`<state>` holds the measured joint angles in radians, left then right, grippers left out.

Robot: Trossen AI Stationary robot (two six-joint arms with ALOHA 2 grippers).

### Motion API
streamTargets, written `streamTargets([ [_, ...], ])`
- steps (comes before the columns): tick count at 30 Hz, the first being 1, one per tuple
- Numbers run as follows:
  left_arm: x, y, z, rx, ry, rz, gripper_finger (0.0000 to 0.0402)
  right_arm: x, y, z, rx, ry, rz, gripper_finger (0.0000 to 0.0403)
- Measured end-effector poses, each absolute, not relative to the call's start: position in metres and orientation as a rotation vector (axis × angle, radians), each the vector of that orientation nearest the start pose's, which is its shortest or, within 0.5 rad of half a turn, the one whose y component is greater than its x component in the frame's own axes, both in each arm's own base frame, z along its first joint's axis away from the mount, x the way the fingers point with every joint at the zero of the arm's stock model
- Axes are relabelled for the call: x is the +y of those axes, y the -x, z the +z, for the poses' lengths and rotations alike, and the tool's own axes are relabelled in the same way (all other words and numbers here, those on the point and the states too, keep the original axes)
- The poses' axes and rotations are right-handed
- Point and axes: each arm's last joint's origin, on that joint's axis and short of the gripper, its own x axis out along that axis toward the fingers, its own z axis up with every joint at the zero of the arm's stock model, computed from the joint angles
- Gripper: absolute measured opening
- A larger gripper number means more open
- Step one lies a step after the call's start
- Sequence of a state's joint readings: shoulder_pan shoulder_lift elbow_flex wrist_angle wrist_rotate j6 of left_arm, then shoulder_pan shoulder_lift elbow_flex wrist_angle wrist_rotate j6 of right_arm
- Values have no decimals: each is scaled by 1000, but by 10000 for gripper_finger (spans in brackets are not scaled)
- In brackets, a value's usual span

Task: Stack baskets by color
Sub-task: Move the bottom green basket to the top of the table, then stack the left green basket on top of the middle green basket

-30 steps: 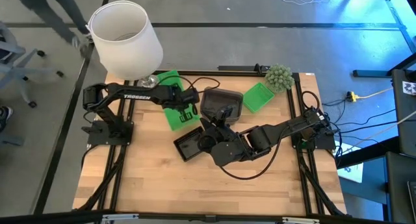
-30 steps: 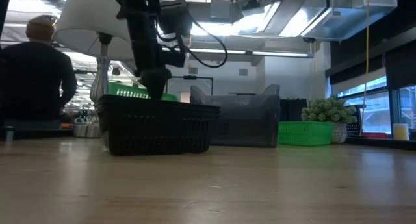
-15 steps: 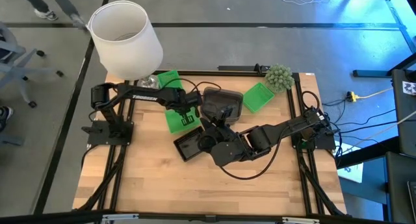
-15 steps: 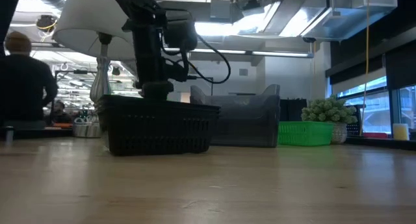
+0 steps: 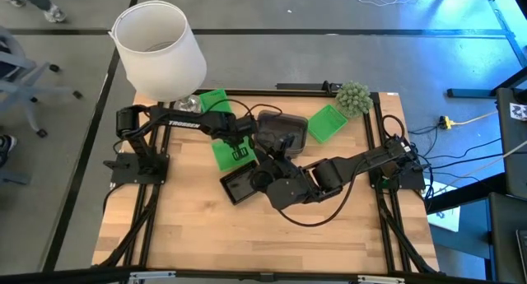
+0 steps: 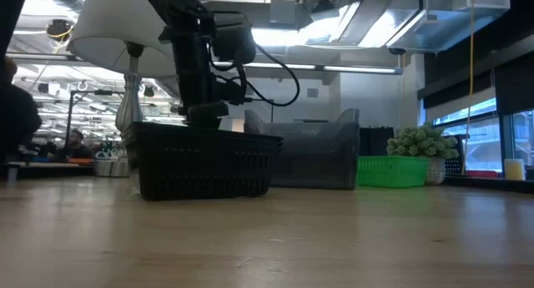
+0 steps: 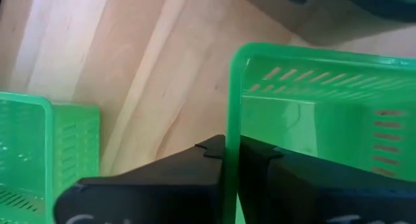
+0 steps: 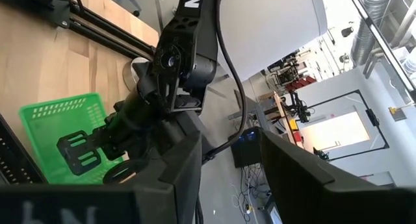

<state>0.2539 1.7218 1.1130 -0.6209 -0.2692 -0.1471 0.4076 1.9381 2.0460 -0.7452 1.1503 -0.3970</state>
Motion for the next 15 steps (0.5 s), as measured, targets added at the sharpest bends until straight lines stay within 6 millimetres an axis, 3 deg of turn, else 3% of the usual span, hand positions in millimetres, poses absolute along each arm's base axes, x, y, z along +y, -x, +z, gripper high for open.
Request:
streamTargets([
  [9,89,-315,183,1208,115,543,64,141,-392,389,609,830,-625,162],
  [15,89,-310,198,1152,120,582,67,141,-392,389,609,829,-625,162],
])
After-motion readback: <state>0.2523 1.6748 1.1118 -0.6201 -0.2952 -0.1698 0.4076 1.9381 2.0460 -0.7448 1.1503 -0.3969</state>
